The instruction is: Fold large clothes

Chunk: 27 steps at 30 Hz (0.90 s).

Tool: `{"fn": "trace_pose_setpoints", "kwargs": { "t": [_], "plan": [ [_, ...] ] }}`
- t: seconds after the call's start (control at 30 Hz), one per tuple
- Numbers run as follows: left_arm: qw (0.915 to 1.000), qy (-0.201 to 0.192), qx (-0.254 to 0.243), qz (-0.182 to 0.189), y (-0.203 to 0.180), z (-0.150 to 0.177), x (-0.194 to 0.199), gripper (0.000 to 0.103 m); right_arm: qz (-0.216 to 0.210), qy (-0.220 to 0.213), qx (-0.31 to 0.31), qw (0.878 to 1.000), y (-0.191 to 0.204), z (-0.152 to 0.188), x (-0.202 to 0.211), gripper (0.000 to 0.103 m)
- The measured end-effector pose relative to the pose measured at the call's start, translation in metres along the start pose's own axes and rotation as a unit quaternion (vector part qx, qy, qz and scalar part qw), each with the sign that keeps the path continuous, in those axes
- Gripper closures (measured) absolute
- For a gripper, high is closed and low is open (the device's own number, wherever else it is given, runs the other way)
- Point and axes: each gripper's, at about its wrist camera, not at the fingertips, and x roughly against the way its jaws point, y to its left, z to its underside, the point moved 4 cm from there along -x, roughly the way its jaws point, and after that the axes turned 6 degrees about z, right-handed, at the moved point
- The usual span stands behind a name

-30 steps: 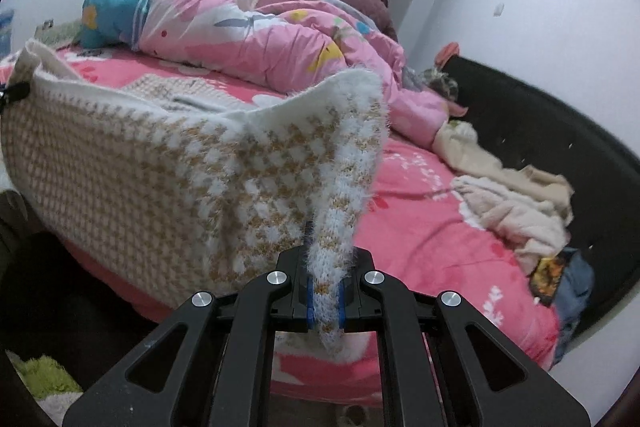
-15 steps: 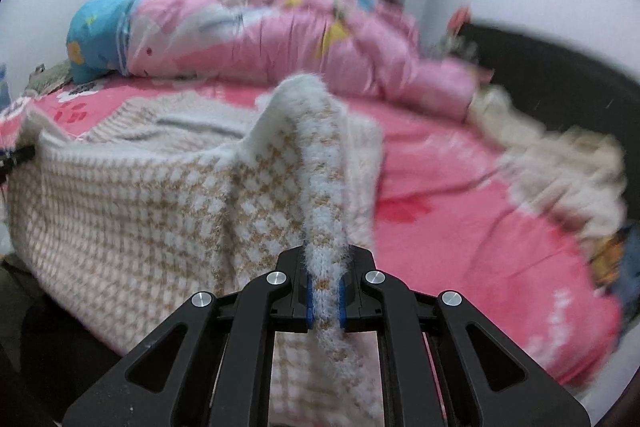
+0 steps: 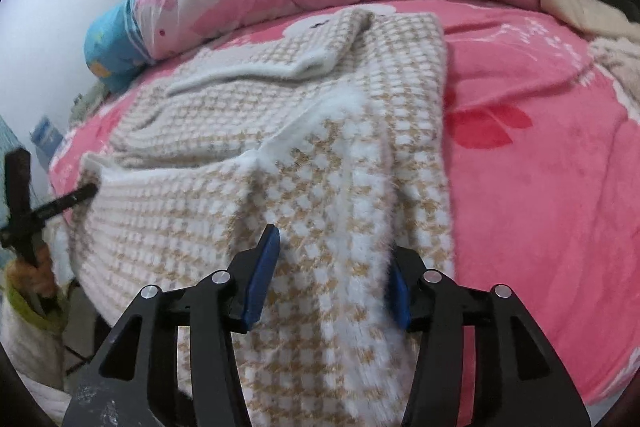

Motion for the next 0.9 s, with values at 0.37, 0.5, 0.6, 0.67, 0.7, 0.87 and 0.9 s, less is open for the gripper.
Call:
{"fn": "trace_pose_setpoints", "kwargs": {
  "t": [0.37,0.5,0.6,0.67,0.7,0.87,0.9],
  "plan": [
    [0.9922,0.02,-0.081,-0.093,-0.021,0.003,-0.016,0.082,0.075,-0.018,-0.008,0.997,0.009,0.01,0.006,0.084],
    [0.9906,0.02,-0.081,-0.109,-0.021,0.002,-0.018,0.082,0.091,-0.021,-0.022,0.995,0.012,0.015,0.009,0.089],
    [0.9907,0.019,-0.074,-0.112,-0.021,0.003,-0.019,0.082,0.121,-0.027,-0.005,0.992,0.019,0.02,0.014,0.088],
    [0.9904,0.019,-0.074,-0.114,-0.021,0.002,-0.019,0.081,0.15,-0.032,0.012,0.988,0.022,0.021,0.013,0.086],
    [0.9902,0.02,-0.077,-0.115,-0.021,0.002,-0.019,0.081,0.162,-0.034,0.02,0.986,0.024,0.023,0.014,0.086],
    [0.989,0.019,-0.075,-0.126,-0.022,0.002,-0.019,0.08,0.201,-0.043,0.045,0.978,0.033,0.025,0.02,0.085],
    [0.9889,0.019,-0.075,-0.127,-0.022,0.003,-0.019,0.08,0.202,-0.044,0.046,0.977,0.033,0.025,0.02,0.085]
  ]
}}
